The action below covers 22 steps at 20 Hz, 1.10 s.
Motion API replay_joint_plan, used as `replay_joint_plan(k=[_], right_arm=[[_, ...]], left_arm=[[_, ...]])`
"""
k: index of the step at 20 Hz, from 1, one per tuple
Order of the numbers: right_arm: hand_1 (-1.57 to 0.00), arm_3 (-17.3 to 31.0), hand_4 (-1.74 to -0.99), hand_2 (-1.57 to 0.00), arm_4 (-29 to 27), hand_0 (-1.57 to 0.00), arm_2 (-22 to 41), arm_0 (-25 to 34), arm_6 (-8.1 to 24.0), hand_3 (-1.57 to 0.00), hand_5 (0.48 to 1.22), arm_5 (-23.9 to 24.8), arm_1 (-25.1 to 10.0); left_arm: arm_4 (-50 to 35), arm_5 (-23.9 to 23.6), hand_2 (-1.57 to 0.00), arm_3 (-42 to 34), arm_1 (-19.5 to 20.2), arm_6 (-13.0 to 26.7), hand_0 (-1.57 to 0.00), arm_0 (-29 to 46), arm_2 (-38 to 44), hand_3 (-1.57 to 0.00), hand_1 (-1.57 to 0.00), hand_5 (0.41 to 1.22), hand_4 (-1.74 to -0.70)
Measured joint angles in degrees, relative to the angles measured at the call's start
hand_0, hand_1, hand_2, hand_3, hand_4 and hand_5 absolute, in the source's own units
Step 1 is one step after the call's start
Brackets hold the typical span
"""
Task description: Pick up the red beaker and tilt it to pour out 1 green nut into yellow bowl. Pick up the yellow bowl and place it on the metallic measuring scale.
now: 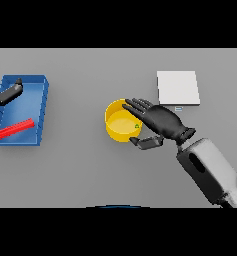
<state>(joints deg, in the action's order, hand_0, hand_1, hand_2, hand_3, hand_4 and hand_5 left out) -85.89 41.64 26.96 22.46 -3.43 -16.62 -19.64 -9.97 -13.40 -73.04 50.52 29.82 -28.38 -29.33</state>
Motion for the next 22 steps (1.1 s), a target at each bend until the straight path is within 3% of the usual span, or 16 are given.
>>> replay_joint_plan(k=[4, 10, 17, 22], right_arm=[[0.00, 2.8, -1.261, 0.00, 0.5, 0.00, 2.3, 4.3, -3.0, 0.00, 0.685, -4.5, -1.5], [0.00, 10.1, -1.250, 0.00, 1.7, 0.00, 5.5, 8.6, -4.8, 0.00, 0.681, -6.5, 1.0], [0.00, 15.7, -1.303, 0.00, 3.1, 0.00, 8.1, 11.8, -4.3, 0.00, 0.674, -10.1, 1.8], [0.00, 17.6, -1.308, 0.00, 4.5, 0.00, 10.0, 13.7, -4.0, -0.01, 0.729, -11.5, 2.7]], left_arm=[[-0.1, 0.4, 0.00, 1.5, -0.1, -0.9, 0.00, -0.4, 0.4, 0.00, 0.00, 0.716, -0.80], [-0.1, 1.0, 0.00, 1.9, -0.1, -2.1, 0.00, -0.6, 0.4, 0.00, 0.00, 0.732, -0.79], [-0.1, 1.0, 0.00, 1.5, 0.1, -1.2, 0.00, -0.5, 0.3, 0.00, 0.00, 0.738, -0.80], [0.2, 0.7, 0.00, 1.7, -0.1, -1.3, 0.00, -1.0, 0.2, 0.00, 0.00, 0.729, -0.79]])
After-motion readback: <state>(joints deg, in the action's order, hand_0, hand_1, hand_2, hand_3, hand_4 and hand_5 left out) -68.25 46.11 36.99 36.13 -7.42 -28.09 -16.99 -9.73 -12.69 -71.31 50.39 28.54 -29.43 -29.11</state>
